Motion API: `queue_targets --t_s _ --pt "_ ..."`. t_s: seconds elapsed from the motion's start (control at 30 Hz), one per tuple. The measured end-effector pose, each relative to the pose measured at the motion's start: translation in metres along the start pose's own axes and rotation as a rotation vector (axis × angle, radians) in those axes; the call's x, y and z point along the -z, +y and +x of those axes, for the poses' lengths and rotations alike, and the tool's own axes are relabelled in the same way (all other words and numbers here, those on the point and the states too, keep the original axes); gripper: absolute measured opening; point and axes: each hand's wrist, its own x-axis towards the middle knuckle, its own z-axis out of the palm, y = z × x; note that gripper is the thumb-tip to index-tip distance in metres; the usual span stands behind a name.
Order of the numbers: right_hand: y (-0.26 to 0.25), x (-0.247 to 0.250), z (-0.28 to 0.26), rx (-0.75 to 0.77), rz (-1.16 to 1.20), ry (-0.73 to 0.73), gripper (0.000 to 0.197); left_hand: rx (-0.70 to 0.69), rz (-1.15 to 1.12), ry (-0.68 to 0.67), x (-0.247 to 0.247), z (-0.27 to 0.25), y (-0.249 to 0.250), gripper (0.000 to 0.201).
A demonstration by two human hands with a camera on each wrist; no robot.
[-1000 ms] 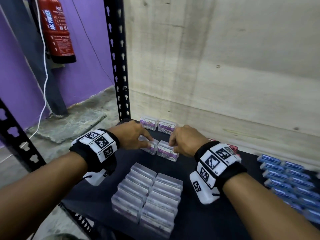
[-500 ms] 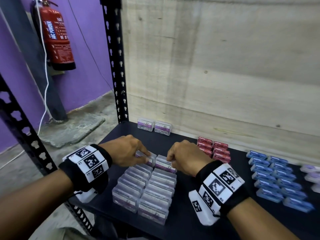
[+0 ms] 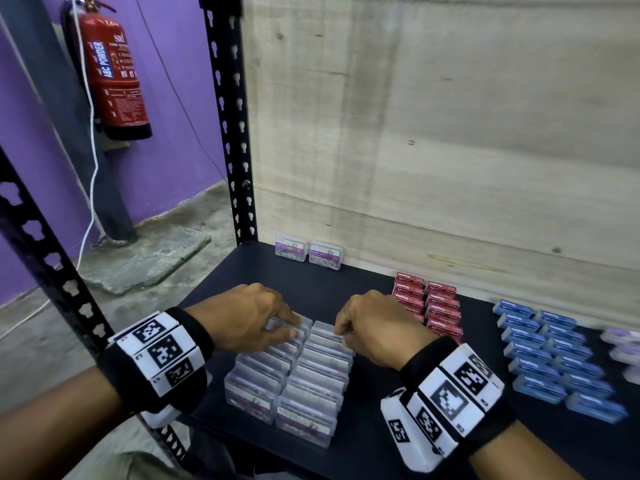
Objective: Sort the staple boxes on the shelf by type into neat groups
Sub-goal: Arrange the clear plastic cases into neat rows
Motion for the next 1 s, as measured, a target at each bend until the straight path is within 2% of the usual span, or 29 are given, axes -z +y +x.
queue_targets --t_s 0.23,0.43,0.5,0.6,0.8,1.0 --pt "0.002 0.004 0.002 0.056 -0.024 -0.022 0.027 0.013 -0.016 -0.065 0.008 0.004 0.000 0.034" --pt "0.010 0.031 0.025 0.121 -0.029 -0.146 0.010 0.077 -0.160 -0.146 0.029 0.033 -0.018 0.033" --pt "0.014 0.042 0.043 0.118 -0.043 -0.158 0.016 0.104 -0.144 -0.131 0.036 0.049 -0.027 0.033" --pt "0.024 0.055 0.076 0.082 -0.066 -0.071 0.027 0.160 -0.063 -0.053 0.044 0.075 -0.039 0.037" --pt "0.032 0.063 0.138 0.047 -0.142 0.102 0.036 0.260 0.011 0.057 0.043 0.122 -0.066 0.060" --pt "0.027 0.055 0.169 0.062 -0.219 0.139 0.045 0.276 0.024 0.089 0.027 0.140 -0.081 0.064"
